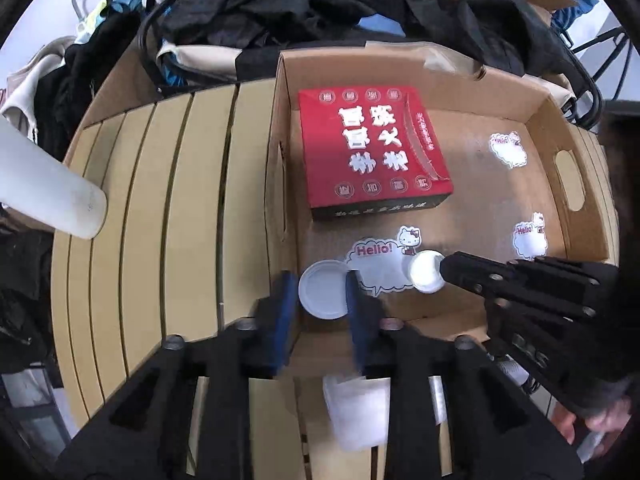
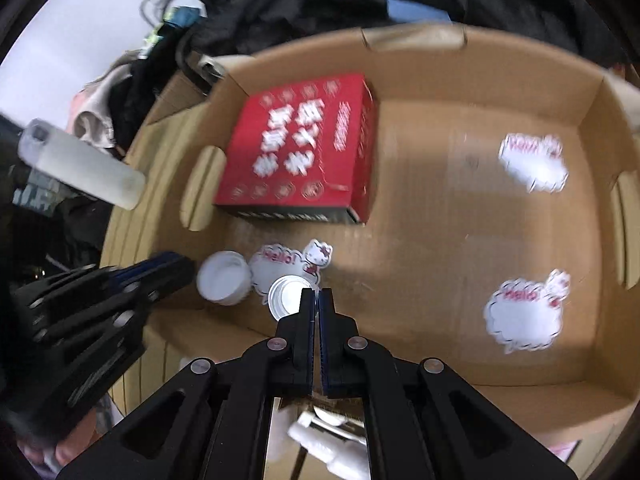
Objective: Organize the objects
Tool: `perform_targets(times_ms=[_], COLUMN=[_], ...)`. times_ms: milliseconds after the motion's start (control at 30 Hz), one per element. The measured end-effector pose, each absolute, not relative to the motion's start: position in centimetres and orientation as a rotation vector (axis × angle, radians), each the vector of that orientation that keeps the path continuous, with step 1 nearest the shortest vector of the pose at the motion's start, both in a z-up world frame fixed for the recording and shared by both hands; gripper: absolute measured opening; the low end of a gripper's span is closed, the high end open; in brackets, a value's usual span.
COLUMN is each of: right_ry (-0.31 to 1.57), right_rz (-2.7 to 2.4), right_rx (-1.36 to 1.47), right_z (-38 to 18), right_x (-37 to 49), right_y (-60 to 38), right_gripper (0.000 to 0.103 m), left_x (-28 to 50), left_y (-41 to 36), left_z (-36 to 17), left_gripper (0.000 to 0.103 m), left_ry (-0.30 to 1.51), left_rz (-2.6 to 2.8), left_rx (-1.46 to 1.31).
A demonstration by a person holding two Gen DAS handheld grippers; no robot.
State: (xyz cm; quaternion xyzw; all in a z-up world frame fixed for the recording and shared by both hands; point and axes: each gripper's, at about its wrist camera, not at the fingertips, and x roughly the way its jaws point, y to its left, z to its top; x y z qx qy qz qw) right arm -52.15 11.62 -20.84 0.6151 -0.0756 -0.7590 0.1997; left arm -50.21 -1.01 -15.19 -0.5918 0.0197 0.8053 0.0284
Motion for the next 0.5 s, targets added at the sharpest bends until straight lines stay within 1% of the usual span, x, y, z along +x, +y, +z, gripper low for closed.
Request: perform_targets(times_ms=[67, 100, 133, 167, 200, 233, 267, 333, 367, 400, 433, 500], right_ry=[-0.147, -0.133, -0.133, -0.140, -0.146, -0.150, -0.152, -0.134, -0.120, -0.107, -0.084, -0.043], right_rz=[-2.141, -2.156, -2.166, -2.168, -2.175, -2.194, -2.211, -2.240, -2.265, -2.281, -2.304, -2.346], right_rx=[1.707, 1.688, 1.675, 1.670, 1.661, 1.641, 1.624, 1.595, 1.573, 1.560, 1.549, 1.524], right_z=[-20.4, -19.7, -18.9, -18.3, -17.5, -16.5, -15.6, -13.4, -12.0, -11.1, -9.8, -7.8], right_x=[-52.0, -51.8, -51.6, -51.5, -51.2, -50.7, -50.3, -49.2, -48.1, -47.4, -46.3, -44.0], right_y=[11.4, 11.5, 11.7, 12.1, 12.5, 13.0, 13.4, 14.3, 15.3, 15.9, 16.9, 18.9], right_gripper=[0.007, 0.014, 0.027, 0.036, 0.061, 0.081, 0.083, 0.083, 0.083, 0.083, 0.083, 0.083], left_x=[-49.8, -49.8, -49.7, -49.3, -49.0, -48.4, -47.7, -46.0, -45.1, -44.4, -42.7, -39.8], left_y=[-1.3, -1.4, -1.5, -1.6, -1.7, -1.8, -1.9, -1.7, -1.7, -1.6, -1.6, -1.9], left_z=[-14.1, -13.8, -12.9, -12.3, -11.7, -10.8, -9.8, -7.9, -6.9, -6.1, -4.5, -2.1], left_gripper=[0.026, 0.033, 0.037, 0.042, 0.043, 0.043, 0.045, 0.052, 0.058, 0.068, 0.073, 0.087], left_ry=[0.051, 0.057, 0.065, 0.067, 0.070, 0.074, 0.078, 0.097, 0.110, 0.121, 0.132, 0.119], left_rz=[2.508, 2.524, 2.551, 2.563, 2.570, 2.579, 2.581, 2.576, 2.575, 2.575, 2.576, 2.597], left_rx=[-1.813, -1.810, -1.797, -1.780, -1.769, -1.758, -1.745, -1.710, -1.693, -1.680, -1.656, -1.576])
